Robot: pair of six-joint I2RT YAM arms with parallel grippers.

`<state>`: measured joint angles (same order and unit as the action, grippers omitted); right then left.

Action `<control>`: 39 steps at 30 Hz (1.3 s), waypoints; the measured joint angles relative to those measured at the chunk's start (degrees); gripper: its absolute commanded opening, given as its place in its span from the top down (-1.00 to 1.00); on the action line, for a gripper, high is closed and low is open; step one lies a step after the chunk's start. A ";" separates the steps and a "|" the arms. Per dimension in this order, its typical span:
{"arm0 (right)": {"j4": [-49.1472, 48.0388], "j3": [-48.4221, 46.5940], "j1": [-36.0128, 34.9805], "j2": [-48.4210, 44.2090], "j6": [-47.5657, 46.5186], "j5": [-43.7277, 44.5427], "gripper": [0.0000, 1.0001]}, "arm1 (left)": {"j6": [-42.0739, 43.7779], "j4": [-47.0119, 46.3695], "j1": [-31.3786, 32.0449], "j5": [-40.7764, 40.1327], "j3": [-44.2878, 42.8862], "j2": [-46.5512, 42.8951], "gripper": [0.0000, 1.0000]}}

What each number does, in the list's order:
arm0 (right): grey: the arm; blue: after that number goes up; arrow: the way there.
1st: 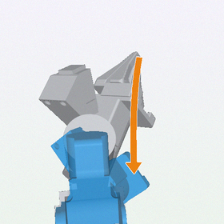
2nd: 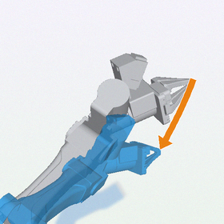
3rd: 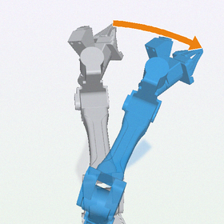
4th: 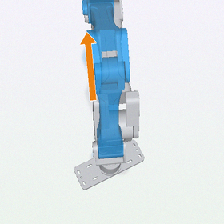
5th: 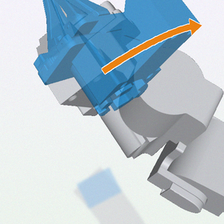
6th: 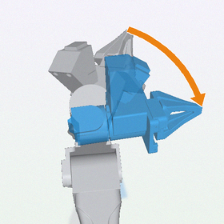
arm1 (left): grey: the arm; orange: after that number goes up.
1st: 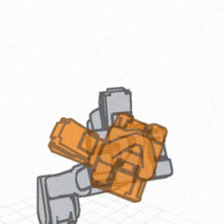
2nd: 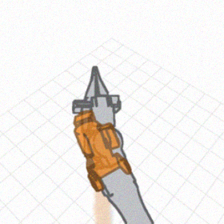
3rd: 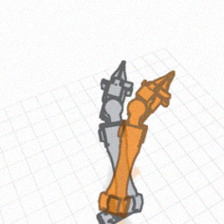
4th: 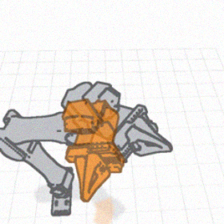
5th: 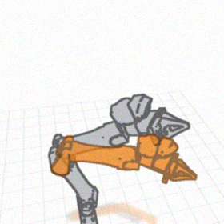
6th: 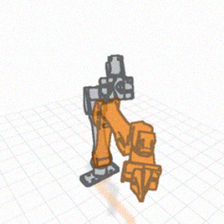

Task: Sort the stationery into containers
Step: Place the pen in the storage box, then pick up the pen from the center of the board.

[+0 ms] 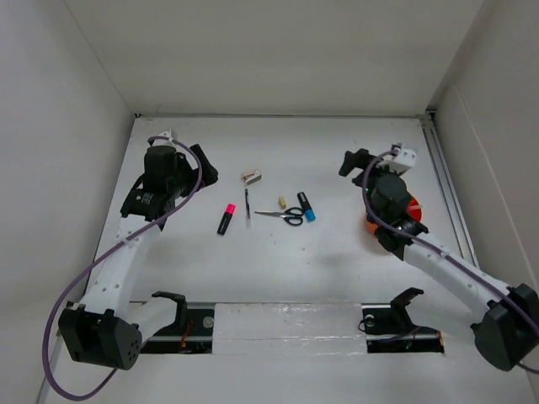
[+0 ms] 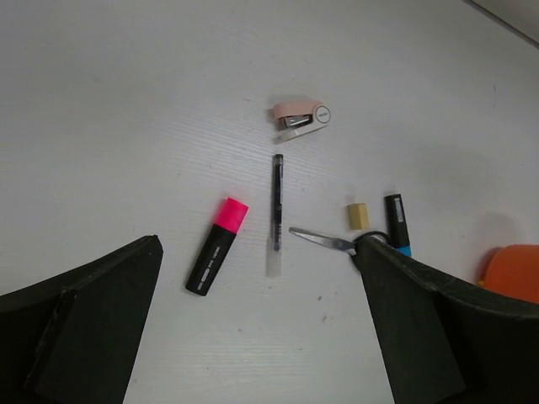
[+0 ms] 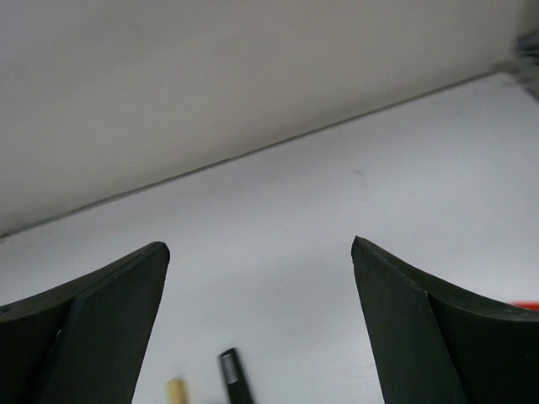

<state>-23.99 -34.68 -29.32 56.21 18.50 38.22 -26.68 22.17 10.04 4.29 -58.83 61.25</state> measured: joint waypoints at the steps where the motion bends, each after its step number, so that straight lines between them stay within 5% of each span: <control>1: 1.22 -2.91 -1.33 1.99 -0.04 -1.64 -0.87 | -0.28 0.24 0.00 -1.38 0.00 0.07 -1.00; 10: 20.50 -36.44 -16.46 34.67 3.61 -13.14 -0.37 | -8.72 7.80 0.07 -22.16 -1.53 1.51 -1.00; 19: 44.30 -73.77 -19.21 70.29 5.90 -18.03 -0.23 | -13.73 12.33 0.02 -32.72 -2.19 1.57 -1.00; 27: 55.30 -82.68 -19.52 79.78 6.19 -18.80 -0.13 | -13.70 12.41 0.02 -33.00 -2.19 1.57 -1.00; 39: 59.08 -87.14 -20.31 82.77 6.58 -19.93 0.08 | -13.42 12.37 0.02 -32.20 -2.19 1.46 -1.00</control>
<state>35.09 -121.82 -49.63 138.98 25.08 18.28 -40.10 34.54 10.07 -27.90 -61.01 62.72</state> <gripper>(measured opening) 0.464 0.997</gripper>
